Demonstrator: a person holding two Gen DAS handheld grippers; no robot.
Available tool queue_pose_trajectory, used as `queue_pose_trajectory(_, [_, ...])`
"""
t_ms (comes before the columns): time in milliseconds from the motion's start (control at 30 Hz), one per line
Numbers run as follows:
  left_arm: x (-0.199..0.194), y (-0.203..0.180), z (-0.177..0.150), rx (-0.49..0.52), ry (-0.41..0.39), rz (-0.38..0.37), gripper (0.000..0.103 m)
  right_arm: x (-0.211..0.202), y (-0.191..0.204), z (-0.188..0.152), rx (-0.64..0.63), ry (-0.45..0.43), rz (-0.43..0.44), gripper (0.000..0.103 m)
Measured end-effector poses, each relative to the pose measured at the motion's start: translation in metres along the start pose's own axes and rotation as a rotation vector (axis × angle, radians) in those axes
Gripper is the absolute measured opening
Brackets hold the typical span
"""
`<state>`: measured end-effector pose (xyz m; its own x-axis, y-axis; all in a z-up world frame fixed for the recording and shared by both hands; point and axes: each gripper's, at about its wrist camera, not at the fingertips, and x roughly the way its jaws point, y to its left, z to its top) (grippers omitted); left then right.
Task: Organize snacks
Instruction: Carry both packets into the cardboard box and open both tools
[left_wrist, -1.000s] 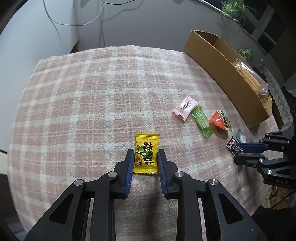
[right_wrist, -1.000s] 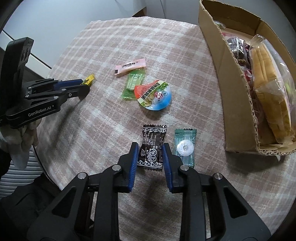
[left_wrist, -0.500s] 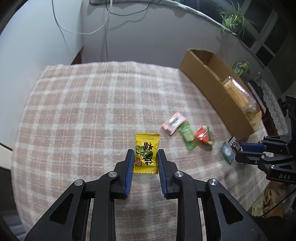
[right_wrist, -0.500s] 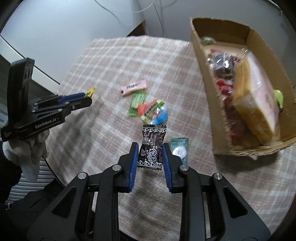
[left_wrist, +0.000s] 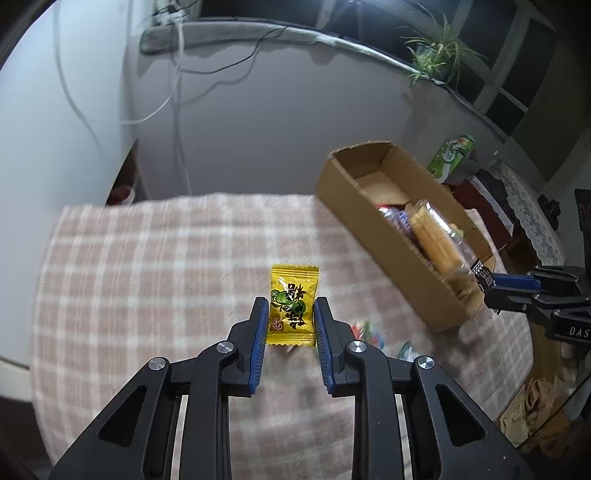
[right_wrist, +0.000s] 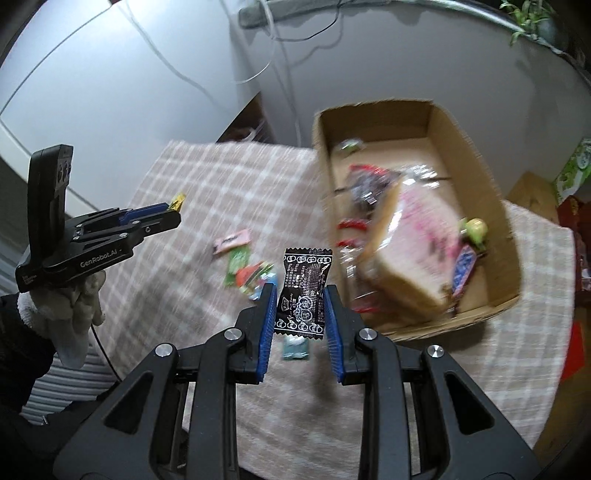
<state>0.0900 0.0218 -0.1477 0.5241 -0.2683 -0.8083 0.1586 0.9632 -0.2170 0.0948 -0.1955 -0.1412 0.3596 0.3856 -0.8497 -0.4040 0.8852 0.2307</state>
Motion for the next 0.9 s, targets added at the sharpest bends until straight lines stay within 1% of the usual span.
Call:
queue_pose_trajectory(233, [0.007, -0.022, 0.027, 0.046, -0.037, -0.006, 0.023, -0.017, -0.027, 0.015, 0.027, -0.037, -0.055, 0.027])
queue_pose_trajectory(400, [0.013, -0.041, 0.043, 0.08, -0.051, -0.028, 0.023, -0.02, -0.043, 0.024, 0.044, -0.056, -0.086, 0.027])
queue_pose_trajectory(533, [0.02, -0.055, 0.053, 0.105, -0.056, -0.043, 0.023, -0.016, -0.056, 0.029, 0.058, -0.054, -0.112, 0.027])
queue_pose_trajectory(733, [0.036, -0.073, 0.067, 0.123, -0.041, -0.067, 0.023, -0.009, -0.075, 0.032, 0.08, -0.043, -0.143, 0.027])
queue_pose_trajectory(900, [0.05, -0.085, 0.075, 0.136, -0.019, -0.087, 0.023, -0.003, -0.092, 0.034, 0.11, -0.034, -0.145, 0.027])
